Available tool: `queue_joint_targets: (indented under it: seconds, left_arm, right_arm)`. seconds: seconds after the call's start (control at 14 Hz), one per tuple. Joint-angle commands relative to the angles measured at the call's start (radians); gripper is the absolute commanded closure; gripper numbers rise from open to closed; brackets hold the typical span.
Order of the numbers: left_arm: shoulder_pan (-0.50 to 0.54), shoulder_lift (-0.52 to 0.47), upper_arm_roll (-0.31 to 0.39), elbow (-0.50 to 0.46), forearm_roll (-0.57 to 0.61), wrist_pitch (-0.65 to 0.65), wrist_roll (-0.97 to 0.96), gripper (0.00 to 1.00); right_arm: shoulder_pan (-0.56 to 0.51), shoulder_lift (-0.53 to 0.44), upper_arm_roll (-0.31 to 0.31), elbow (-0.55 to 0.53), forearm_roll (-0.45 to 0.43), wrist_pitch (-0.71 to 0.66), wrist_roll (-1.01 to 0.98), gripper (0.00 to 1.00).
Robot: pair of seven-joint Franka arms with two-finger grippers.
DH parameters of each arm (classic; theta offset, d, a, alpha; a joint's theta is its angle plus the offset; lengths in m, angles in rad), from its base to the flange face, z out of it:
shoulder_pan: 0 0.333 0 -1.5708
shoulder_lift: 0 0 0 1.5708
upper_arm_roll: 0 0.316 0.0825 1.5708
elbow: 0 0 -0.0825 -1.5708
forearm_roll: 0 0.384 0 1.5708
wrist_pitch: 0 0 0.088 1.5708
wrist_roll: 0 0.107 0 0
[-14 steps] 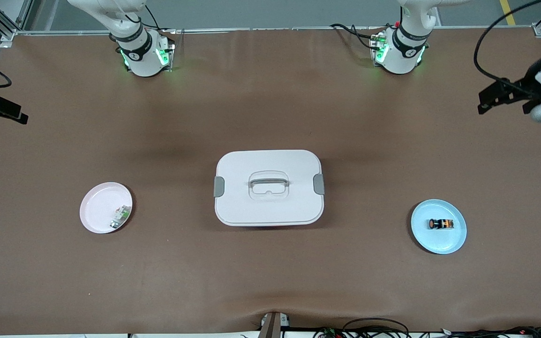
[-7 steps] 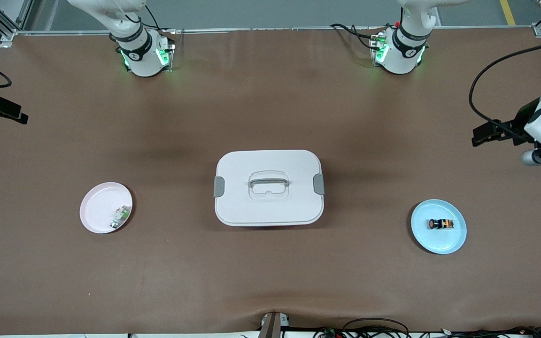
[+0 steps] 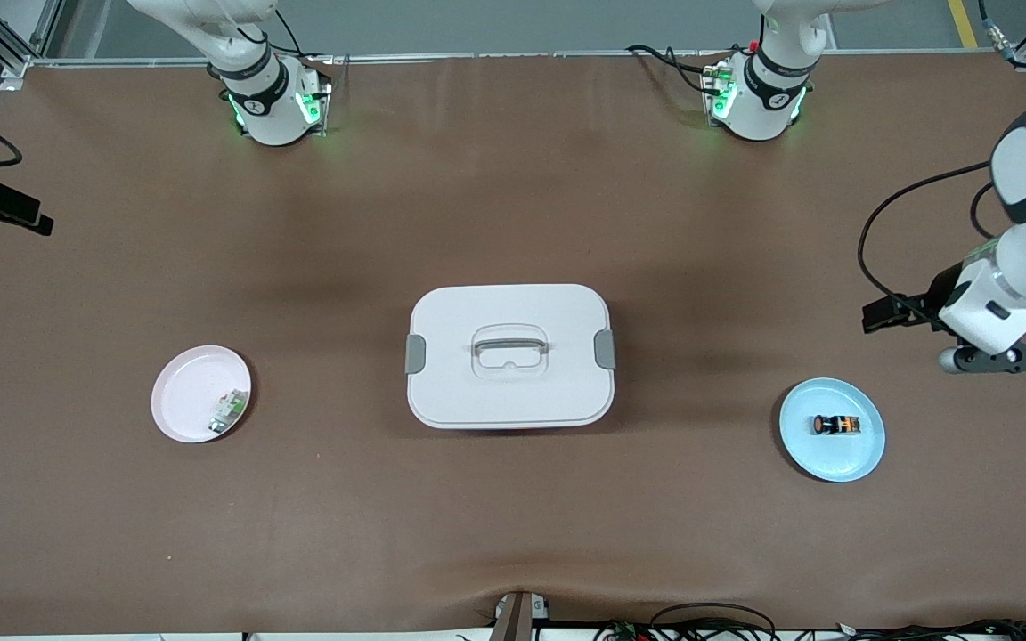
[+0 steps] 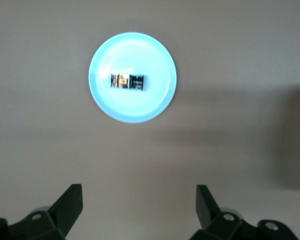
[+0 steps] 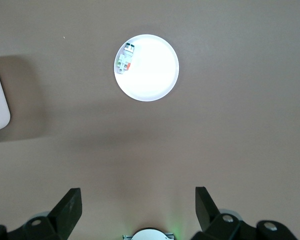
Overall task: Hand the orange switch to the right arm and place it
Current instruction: 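Move the left gripper down over the orange switch on the blue plate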
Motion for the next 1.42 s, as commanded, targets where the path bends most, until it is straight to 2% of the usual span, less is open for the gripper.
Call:
queue_joint_targets:
  seconds: [0.0, 0.14, 0.28, 0.57, 0.93, 1.35]
  left_arm:
    - [0.008, 0.040, -0.003, -0.055, 0.018, 0.110, 0.015, 0.00]
    - [0.016, 0.089, -0.001, -0.055, 0.043, 0.153, 0.016, 0.00]
    - [0.011, 0.135, -0.003, -0.055, 0.118, 0.213, 0.016, 0.00]
    - [0.040, 0.236, -0.003, -0.066, 0.123, 0.357, 0.018, 0.00]
    - [0.060, 0.344, -0.006, -0.050, 0.126, 0.466, 0.054, 0.00]
    - [0.057, 0.467, -0.004, 0.072, 0.121, 0.496, 0.056, 0.00]
  right_arm:
    - [-0.006, 0.003, 0.003, 0.013, 0.000, -0.010, -0.008, 0.00]
    - [-0.006, 0.003, 0.003, 0.013, 0.000, -0.010, -0.008, 0.00]
    - [-0.006, 0.003, 0.003, 0.013, 0.000, -0.010, -0.008, 0.00]
    - [-0.006, 0.003, 0.003, 0.013, 0.000, -0.010, -0.008, 0.00]
    - [-0.006, 0.003, 0.003, 0.013, 0.000, -0.010, -0.008, 0.00]
    - [-0.006, 0.003, 0.003, 0.013, 0.000, -0.010, -0.008, 0.00]
